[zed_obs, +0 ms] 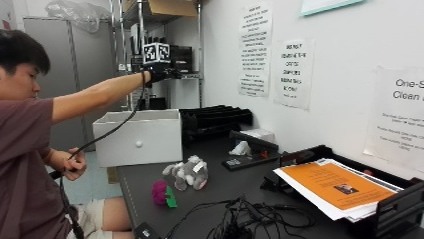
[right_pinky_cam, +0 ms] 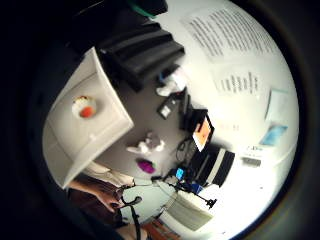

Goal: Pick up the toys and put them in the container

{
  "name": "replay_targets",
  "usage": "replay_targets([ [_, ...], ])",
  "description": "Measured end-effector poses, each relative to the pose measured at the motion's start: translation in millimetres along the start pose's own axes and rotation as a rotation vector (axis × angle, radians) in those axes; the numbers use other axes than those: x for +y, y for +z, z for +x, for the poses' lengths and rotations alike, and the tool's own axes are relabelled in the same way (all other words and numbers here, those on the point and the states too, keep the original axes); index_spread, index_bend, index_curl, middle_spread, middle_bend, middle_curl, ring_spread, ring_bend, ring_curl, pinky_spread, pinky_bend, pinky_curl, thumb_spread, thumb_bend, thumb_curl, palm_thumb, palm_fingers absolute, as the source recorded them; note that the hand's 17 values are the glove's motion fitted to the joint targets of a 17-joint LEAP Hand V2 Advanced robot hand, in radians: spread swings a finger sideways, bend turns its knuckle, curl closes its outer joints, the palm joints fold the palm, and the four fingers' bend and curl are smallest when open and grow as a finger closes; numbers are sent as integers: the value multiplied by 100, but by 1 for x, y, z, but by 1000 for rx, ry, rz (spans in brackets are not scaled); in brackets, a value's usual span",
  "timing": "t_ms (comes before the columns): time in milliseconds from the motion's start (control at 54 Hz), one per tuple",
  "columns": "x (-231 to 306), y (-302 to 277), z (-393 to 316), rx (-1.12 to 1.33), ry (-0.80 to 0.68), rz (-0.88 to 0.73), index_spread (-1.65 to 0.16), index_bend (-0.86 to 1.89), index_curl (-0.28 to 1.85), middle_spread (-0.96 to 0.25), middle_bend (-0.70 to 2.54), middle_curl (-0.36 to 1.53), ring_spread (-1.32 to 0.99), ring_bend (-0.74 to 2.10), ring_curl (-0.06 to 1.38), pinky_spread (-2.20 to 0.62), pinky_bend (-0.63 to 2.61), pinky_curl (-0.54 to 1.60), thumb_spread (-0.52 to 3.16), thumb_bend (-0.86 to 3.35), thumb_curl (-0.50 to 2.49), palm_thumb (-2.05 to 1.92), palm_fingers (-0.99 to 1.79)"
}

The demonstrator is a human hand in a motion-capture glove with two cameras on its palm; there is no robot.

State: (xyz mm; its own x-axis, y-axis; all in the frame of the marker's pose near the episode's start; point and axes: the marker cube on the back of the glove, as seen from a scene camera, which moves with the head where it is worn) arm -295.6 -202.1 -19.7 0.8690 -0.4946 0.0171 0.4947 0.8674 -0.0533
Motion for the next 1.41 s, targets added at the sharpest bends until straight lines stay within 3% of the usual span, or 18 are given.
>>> replay_targets([
  [167,39,-27,45,67,160,-44,-24,4,18,-2,9,25,0,23,31,4,88,38,134,-2,40,-2,-36],
  [371,116,15,131,27,291,-94,-24,5,15,-3,9,22,0,22,32,5,85,37,135,-2,36,-3,-33],
  [556,144,118,170,-72,315,-178,-24,6,13,-4,10,20,0,20,33,4,83,36,136,-2,34,-2,-31],
  [723,150,270,192,-72,401,-405,-27,12,15,-6,10,19,2,15,31,6,87,37,133,-4,32,-4,-26],
  [871,161,337,210,-216,509,-565,-28,13,18,-2,2,14,6,17,30,9,103,40,117,-8,29,-10,-28],
  [1056,171,350,201,-186,497,-464,-28,-1,12,3,13,11,3,70,44,1,124,44,117,1,31,6,-3],
  [1075,171,351,200,-169,492,-429,-28,4,12,4,10,10,4,69,43,2,125,45,117,0,31,5,-11],
  [1149,170,354,195,-162,485,-260,-27,-5,5,1,28,16,-11,104,51,-15,134,44,123,8,35,19,30],
  [1260,165,354,191,-226,540,-91,-27,8,3,-8,48,23,-25,123,57,-26,142,44,123,16,43,38,67],
  [1408,152,325,183,-278,548,-171,-29,19,5,-21,74,35,-32,131,62,-30,133,46,99,24,57,63,89],
])
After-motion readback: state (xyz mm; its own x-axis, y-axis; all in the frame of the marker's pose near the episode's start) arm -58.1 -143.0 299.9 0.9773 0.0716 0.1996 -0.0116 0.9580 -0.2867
